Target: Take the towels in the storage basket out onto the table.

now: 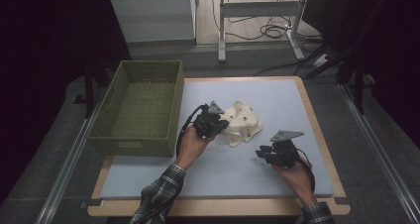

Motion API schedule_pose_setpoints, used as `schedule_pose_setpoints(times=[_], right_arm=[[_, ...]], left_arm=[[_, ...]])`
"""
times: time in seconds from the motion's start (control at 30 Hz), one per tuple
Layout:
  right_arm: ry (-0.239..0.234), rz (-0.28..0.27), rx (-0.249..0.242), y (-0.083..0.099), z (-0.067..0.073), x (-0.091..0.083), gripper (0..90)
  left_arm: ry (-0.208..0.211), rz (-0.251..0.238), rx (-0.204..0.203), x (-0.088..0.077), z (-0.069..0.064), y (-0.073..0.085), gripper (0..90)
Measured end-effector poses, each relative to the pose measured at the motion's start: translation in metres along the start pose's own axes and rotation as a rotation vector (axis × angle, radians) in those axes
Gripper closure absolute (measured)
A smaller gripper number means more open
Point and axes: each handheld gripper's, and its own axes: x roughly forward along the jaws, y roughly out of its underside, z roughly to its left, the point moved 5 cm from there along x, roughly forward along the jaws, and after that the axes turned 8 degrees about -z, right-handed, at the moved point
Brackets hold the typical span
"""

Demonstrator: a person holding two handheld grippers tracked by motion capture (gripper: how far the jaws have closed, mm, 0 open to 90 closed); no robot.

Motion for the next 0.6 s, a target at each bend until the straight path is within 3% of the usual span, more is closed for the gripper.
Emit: schedule_pose_setpoints(times=[0.17, 0.2, 0.43, 0.47, 0.5, 0.53, 0.6], right_arm=[[-0.012, -0.003, -0.017, -0.017, 0.000, 0.016, 72.8], [-0.017, 0.001, -0.021, -0.024, 0.000, 0.027, 72.8], [-0.001, 0.038, -0.044, -0.030, -0.005, 0.058, 67.5], [0.040, 0.037, -0.088, -0.029, -0.006, 0.065, 74.5], [0.040, 0.037, -0.088, -0.029, -0.006, 0.065, 74.5], [0.079, 0.038, -0.114, -0.029, -0.007, 0.065, 85.1], [0.088, 0.043, -0.117, -0.029, -0.008, 0.065, 86.5]], left_arm=[[-0.021, 0.011, -0.013, 0.002, 0.008, 0.003, 88.0], [-0.029, 0.013, -0.026, 0.004, 0.012, 0.005, 88.0], [-0.040, 0.021, -0.049, 0.008, 0.018, 0.011, 88.0], [-0.045, 0.023, -0.049, 0.008, 0.020, 0.012, 88.0], [-0.045, 0.023, -0.049, 0.008, 0.020, 0.012, 88.0], [-0.046, 0.020, -0.053, 0.008, 0.021, 0.011, 88.0], [-0.048, 0.019, -0.055, 0.008, 0.022, 0.011, 88.0]])
